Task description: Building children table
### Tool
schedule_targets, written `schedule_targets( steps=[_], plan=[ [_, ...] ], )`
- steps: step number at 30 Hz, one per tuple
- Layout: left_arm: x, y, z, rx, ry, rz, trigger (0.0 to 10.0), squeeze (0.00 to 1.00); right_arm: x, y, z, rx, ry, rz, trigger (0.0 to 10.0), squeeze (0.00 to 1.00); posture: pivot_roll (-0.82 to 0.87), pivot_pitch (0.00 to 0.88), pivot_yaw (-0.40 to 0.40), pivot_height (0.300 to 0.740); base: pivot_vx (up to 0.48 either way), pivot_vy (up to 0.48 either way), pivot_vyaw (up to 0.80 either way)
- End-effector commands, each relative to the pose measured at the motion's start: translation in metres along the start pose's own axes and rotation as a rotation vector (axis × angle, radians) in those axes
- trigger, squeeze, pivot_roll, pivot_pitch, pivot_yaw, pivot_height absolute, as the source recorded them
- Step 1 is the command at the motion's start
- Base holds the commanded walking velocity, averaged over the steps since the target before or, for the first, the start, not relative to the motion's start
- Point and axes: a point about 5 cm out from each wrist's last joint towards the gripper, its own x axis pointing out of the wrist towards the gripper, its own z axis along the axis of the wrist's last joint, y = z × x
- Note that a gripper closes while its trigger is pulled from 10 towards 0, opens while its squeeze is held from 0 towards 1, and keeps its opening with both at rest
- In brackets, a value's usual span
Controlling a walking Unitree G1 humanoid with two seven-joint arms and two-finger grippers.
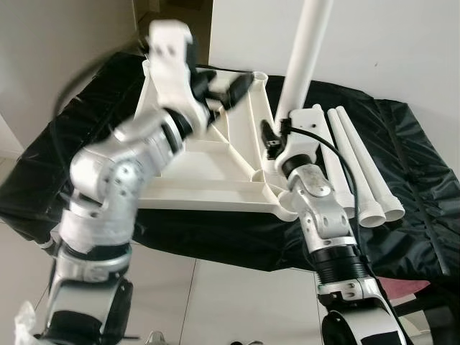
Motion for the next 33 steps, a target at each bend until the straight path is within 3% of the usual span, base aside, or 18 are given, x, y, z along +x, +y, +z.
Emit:
schedule_targets(
  steps=[1, 3, 5, 8, 17, 23, 27, 33],
  plan=[
    [0.001, -0.010, 0.002, 0.029, -0.015, -0.106, 10.0, 0.00, -0.002, -0.003, 0.004, 0.008, -0.029, -0.003, 10.0, 0.00, 0.09, 0.085, -0.085, 0.740, 0.000, 0.000, 0.00],
    [0.000, -0.009, -0.006, 0.035, 0.006, -0.096, 10.0, 0.00, -0.004, -0.006, 0.001, 0.011, -0.028, 0.002, 10.0, 0.00, 0.09, 0.085, -0.086, 0.740, 0.000, 0.000, 0.00],
    [-0.005, -0.008, -0.030, 0.092, 0.083, -0.075, 10.0, 0.00, -0.014, -0.014, -0.006, 0.006, -0.049, 0.000, 10.0, 0.00, 0.08, 0.090, -0.079, 0.740, 0.000, 0.000, 0.00],
    [-0.007, -0.008, -0.039, 0.111, 0.112, -0.072, 10.0, 0.00, -0.018, -0.018, -0.009, 0.000, -0.057, -0.001, 10.0, 0.00, 0.08, 0.090, -0.079, 0.740, 0.000, 0.000, 0.00],
    [-0.018, -0.024, -0.090, 0.173, 0.226, -0.139, 10.0, 0.00, -0.039, -0.036, -0.030, -0.002, -0.033, -0.011, 10.0, 0.00, 0.06, 0.102, -0.041, 0.740, 0.000, 0.000, 0.00],
    [-0.023, -0.031, -0.099, 0.171, 0.248, -0.177, 10.0, 0.00, -0.044, -0.040, -0.034, 0.000, -0.032, -0.002, 10.0, 0.00, 0.06, 0.098, -0.032, 0.740, 0.000, 0.000, 0.00],
    [-0.026, -0.035, -0.105, 0.212, 0.242, -0.201, 10.0, 0.00, -0.048, -0.041, -0.039, 0.006, -0.022, 0.021, 10.0, 0.00, 0.06, 0.098, -0.030, 0.740, 0.000, 0.000, 0.00],
    [-0.035, -0.046, -0.117, 0.208, 0.260, -0.267, 10.0, 0.00, -0.057, -0.038, -0.057, 0.011, 0.010, 0.078, 10.0, 0.00, 0.06, 0.089, -0.023, 0.740, 0.000, 0.000, 0.00]
  ],
)
